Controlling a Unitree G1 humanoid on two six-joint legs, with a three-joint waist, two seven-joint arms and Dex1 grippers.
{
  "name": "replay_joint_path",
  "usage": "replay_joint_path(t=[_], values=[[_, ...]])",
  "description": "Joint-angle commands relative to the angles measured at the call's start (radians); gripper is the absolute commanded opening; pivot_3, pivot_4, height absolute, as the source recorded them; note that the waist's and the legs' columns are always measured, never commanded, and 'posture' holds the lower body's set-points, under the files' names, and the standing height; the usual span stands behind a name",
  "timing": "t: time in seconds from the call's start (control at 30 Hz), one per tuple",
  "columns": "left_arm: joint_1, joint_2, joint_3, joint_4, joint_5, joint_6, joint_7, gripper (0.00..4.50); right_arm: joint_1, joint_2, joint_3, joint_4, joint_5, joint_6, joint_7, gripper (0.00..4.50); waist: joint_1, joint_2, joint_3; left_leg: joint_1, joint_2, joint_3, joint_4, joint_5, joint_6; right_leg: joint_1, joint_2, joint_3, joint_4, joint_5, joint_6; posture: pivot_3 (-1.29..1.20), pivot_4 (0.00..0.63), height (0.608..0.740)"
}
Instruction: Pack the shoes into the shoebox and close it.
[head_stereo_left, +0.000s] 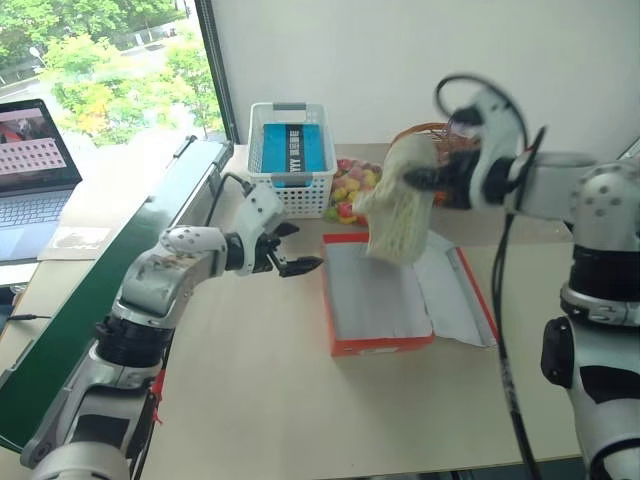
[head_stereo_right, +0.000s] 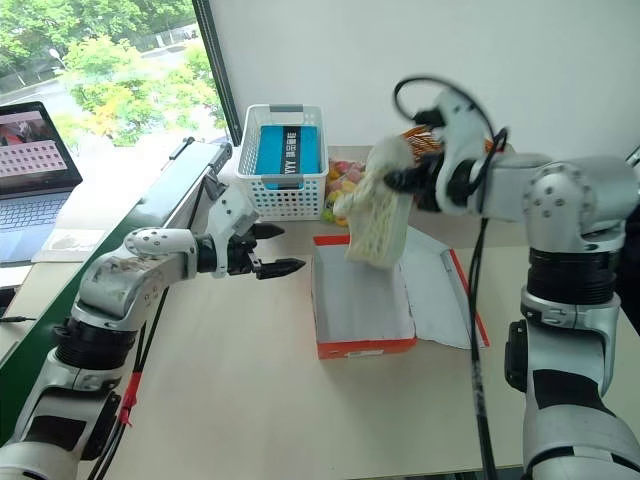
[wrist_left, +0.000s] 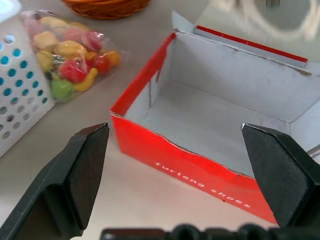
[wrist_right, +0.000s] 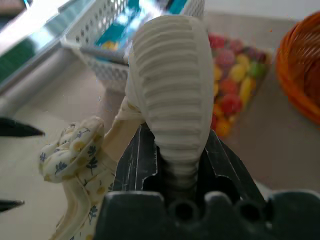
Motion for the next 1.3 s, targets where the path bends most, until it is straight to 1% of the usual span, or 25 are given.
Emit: replay_joint_path(t=[0.03, 0.13, 0.23, 0.3, 0.4, 0.57, 0.77, 0.83, 0.93, 0.97, 1.0, 1.03, 1.07, 1.13, 1.17, 1.3], values=[[0.015, 0.005, 0.017, -0.053, 0.010, -0.024, 0.014, 4.50, -0.013, -0.006, 0.020, 0.030, -0.024, 0.057, 0.048, 0.44, 0.001, 0.000, 0.000, -0.002, 0.000, 0.000, 0.001, 0.000, 0.000, -0.001, 0.000, 0.000, 0.001, 0.000, 0.000, 0.00, 0.150, 0.740], [0.030, 0.006, 0.011, -0.056, 0.039, -0.051, 0.032, 4.50, 0.020, 0.005, 0.070, 0.075, -0.046, 0.039, 0.102, 0.44, 0.003, 0.000, 0.000, -0.003, 0.000, 0.000, 0.001, 0.000, 0.000, -0.002, 0.000, 0.000, 0.000, 0.000, 0.001, 0.00, 0.150, 0.740], [0.036, 0.008, 0.022, -0.055, 0.043, -0.052, 0.039, 4.50, 0.045, 0.010, 0.147, 0.136, -0.134, -0.028, 0.114, 0.44, 0.003, 0.000, 0.000, -0.003, 0.000, 0.000, 0.002, 0.000, 0.000, -0.002, 0.000, 0.000, 0.000, 0.001, 0.001, 0.00, 0.150, 0.740], [0.039, 0.008, 0.028, -0.058, 0.041, -0.052, 0.041, 4.50, 0.063, 0.010, 0.179, 0.173, -0.158, -0.049, 0.153, 0.44, 0.004, 0.000, 0.000, -0.003, -0.001, 0.000, 0.002, 0.000, 0.000, -0.002, 0.000, 0.000, 0.000, 0.001, 0.001, 0.00, 0.150, 0.740], [0.043, 0.006, 0.024, -0.058, 0.047, -0.059, 0.047, 4.50, 0.092, -0.004, 0.250, 0.209, -0.234, -0.118, 0.187, 0.44, 0.003, 0.000, 0.000, -0.004, -0.001, 0.000, 0.002, 0.000, 0.000, -0.002, 0.000, 0.000, -0.001, 0.001, 0.002, 0.00, 0.150, 0.740], [0.049, 0.000, 0.025, -0.073, 0.040, -0.050, 0.059, 4.50, 0.105, 0.001, 0.276, 0.244, -0.297, -0.150, 0.230, 0.44, 0.003, 0.000, 0.000, -0.004, -0.001, 0.000, 0.003, 0.000, 0.000, -0.002, 0.000, 0.000, 0.000, 0.001, 0.002, 0.00, 0.150, 0.740], [0.060, -0.002, 0.020, -0.083, 0.042, -0.049, 0.067, 4.50, 0.103, 0.033, 0.256, 0.234, -0.340, -0.149, 0.240, 0.44, 0.002, 0.000, 0.000, -0.004, -0.001, 0.000, 0.002, 0.000, 0.000, -0.002, 0.000, 0.000, 0.000, 0.001, 0.002, 0.00, 0.150, 0.740], [0.056, -0.004, 0.019, -0.083, 0.040, -0.046, 0.067, 4.50, 0.104, 0.041, 0.252, 0.199, -0.340, -0.131, 0.245, 1.41, 0.002, 0.000, 0.000, -0.004, -0.001, 0.000, 0.003, 0.000, 0.000, -0.002, 0.000, 0.000, 0.000, 0.001, 0.002, 0.00, 0.150, 0.740], [0.050, -0.003, 0.014, -0.076, 0.044, -0.047, 0.065, 4.50, 0.107, 0.031, 0.275, 0.140, -0.351, -0.129, 0.258, 2.32, 0.003, 0.000, 0.000, -0.004, -0.001, 0.000, 0.003, 0.000, 0.000, -0.002, 0.000, 0.000, 0.000, 0.001, 0.002, 0.00, 0.150, 0.740], [0.048, -0.003, 0.012, -0.073, 0.045, -0.048, 0.064, 4.50, 0.107, 0.031, 0.272, 0.124, -0.355, -0.123, 0.254, 2.71, 0.003, 0.000, 0.000, -0.004, -0.001, 0.000, 0.003, 0.000, 0.000, -0.002, 0.000, 0.000, 0.000, 0.001, 0.002, 0.00, 0.150, 0.740], [0.044, -0.004, 0.011, -0.071, 0.045, -0.046, 0.064, 4.50, 0.106, 0.027, 0.270, 0.103, -0.357, -0.115, 0.254, 3.00, 0.003, 0.000, 0.000, -0.004, -0.001, 0.000, 0.003, 0.000, 0.000, -0.002, 0.000, 0.000, 0.000, 0.001, 0.002, 0.00, 0.150, 0.740], [0.040, -0.006, 0.009, -0.069, 0.045, -0.045, 0.063, 4.50, 0.101, 0.019, 0.269, 0.073, -0.358, -0.103, 0.255, 3.43, 0.003, 0.000, 0.000, -0.004, -0.001, 0.000, 0.003, 0.000, 0.000, -0.002, 0.000, 0.000, 0.000, 0.001, 0.002, 0.00, 0.150, 0.740], [0.036, -0.006, 0.009, -0.066, 0.045, -0.045, 0.062, 4.50, 0.093, 0.016, 0.261, 0.054, -0.357, -0.086, 0.255, 3.71, 0.004, 0.000, 0.000, -0.004, -0.001, 0.000, 0.003, 0.000, 0.000, -0.002, 0.000, 0.000, 0.001, 0.001, 0.002, 0.00, 0.150, 0.740], [0.033, -0.005, 0.009, -0.063, 0.045, -0.044, 0.060, 4.50, 0.081, 0.015, 0.242, 0.030, -0.358, -0.059, 0.250, 4.40, 0.005, 0.000, 0.000, -0.004, -0.001, -0.001, 0.003, 0.000, 0.000, -0.002, 0.000, -0.001, 0.001, 0.001, 0.002, 0.00, 0.150, 0.740], [0.033, -0.004, 0.008, -0.062, 0.045, -0.043, 0.058, 4.50, 0.073, 0.016, 0.224, 0.023, -0.358, -0.044, 0.243, 4.46, 0.005, 0.000, 0.000, -0.004, -0.001, -0.001, 0.003, 0.000, 0.000, -0.002, 0.000, -0.001, 0.001, 0.001, 0.002, 0.00, 0.150, 0.740], [0.030, -0.001, 0.021, -0.064, 0.035, -0.022, 0.059, 4.50, 0.054, 0.013, 0.167, -0.025, -0.357, -0.016, 0.228, 4.46, 0.004, 0.000, 0.000, -0.004, -0.001, -0.001, 0.003, 0.000, 0.000, -0.002, 0.000, -0.001, 0.001, 0.001, 0.002, 0.00, 0.150, 0.740]])
